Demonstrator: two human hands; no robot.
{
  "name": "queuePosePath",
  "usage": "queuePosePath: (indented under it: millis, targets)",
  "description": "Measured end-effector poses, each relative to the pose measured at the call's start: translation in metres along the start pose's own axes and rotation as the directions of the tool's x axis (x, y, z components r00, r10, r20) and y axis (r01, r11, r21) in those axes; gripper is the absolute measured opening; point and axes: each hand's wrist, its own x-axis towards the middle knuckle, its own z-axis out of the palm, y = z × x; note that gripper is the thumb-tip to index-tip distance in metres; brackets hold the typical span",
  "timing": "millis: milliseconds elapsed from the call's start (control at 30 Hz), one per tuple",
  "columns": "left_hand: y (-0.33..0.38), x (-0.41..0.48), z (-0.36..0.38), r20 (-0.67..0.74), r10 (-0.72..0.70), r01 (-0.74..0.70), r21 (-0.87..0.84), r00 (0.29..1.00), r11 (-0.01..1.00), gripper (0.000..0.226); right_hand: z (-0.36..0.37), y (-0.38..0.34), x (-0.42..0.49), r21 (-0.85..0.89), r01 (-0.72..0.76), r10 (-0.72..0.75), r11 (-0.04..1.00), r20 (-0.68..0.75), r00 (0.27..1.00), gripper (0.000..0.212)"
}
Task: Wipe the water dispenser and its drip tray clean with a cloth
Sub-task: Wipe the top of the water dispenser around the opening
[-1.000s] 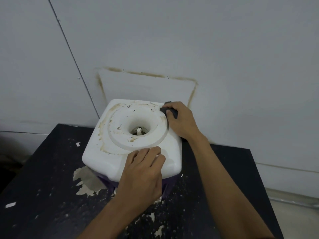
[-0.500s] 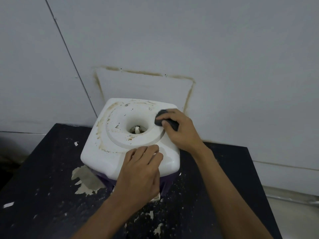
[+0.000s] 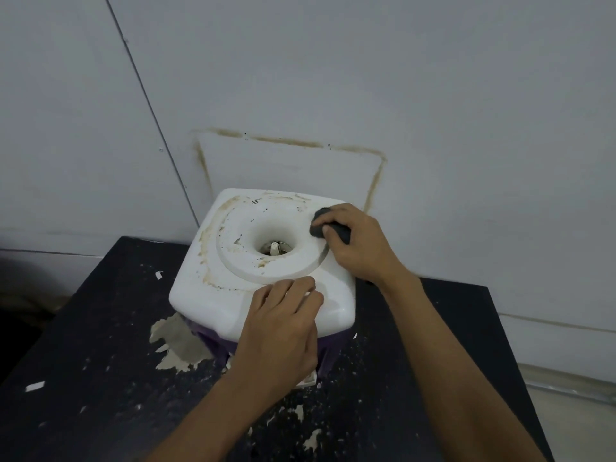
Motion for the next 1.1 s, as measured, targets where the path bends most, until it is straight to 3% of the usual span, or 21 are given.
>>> queuePosePath:
  millis: [133, 233, 300, 400, 500, 567, 667, 733, 900, 1000, 1100]
  targets:
    - [0.000, -0.001, 0.000, 0.002, 0.008, -0.008, -0.006, 1.000, 1.000, 0.035, 0.010, -0.008, -0.009, -0.067, 0.055, -0.052, 0.996, 0.051, 0.997, 0.023]
    - [-0.001, 0.000, 0.001, -0.014, 0.014, -0.014, -0.010, 1.000, 1.000, 0.033, -0.002, -0.007, -0.031, 0.031, 0.071, -0.074, 0.997, 0.126, 0.989, 0.020]
    - [-0.001, 0.001, 0.001, -0.025, 0.013, -0.014, -0.010, 1.000, 1.000, 0.033, -0.007, -0.004, -0.024, 0.063, -0.007, 0.003, 0.998, 0.073, 0.997, 0.019]
    - [-0.001, 0.000, 0.002, -0.030, 0.019, -0.018, 0.008, 0.999, 1.000, 0.033, 0.009, -0.007, -0.004, -0.065, -0.019, 0.019, 0.998, -0.007, 1.000, 0.020]
    - [-0.001, 0.000, 0.002, -0.036, 0.021, -0.020, 0.005, 0.999, 1.000, 0.032, 0.020, -0.016, -0.013, -0.116, 0.090, -0.081, 0.989, 0.084, 0.993, 0.021]
    - [-0.001, -0.001, 0.002, -0.033, 0.024, -0.024, 0.001, 0.999, 1.000, 0.032, 0.011, -0.011, -0.024, -0.023, 0.100, -0.097, 0.995, 0.113, 0.989, 0.019]
    - [-0.001, -0.001, 0.002, -0.033, 0.013, -0.013, -0.014, 0.999, 1.000, 0.032, 0.002, 0.000, -0.019, 0.069, -0.003, 0.004, 0.998, -0.014, 1.000, 0.019]
    - [-0.001, -0.001, 0.002, -0.033, 0.008, -0.009, -0.015, 0.999, 1.000, 0.032, 0.007, 0.004, -0.006, 0.038, -0.052, 0.056, 0.998, -0.106, 0.993, 0.019]
    - [-0.004, 0.000, 0.001, -0.027, 0.021, -0.022, -0.038, 0.999, 0.999, 0.030, 0.010, 0.000, -0.030, -0.003, 0.060, -0.060, 0.998, -0.034, 0.998, 0.020]
    - [-0.004, 0.002, 0.001, -0.028, 0.015, -0.017, -0.060, 1.000, 0.998, 0.028, 0.002, 0.006, -0.024, 0.065, -0.036, 0.042, 0.997, -0.086, 0.995, 0.018]
    - [-0.004, 0.001, 0.001, -0.026, 0.013, -0.014, -0.060, 1.000, 0.998, 0.027, 0.007, 0.014, 0.012, -0.025, -0.221, 0.214, 0.975, -0.167, 0.962, 0.018]
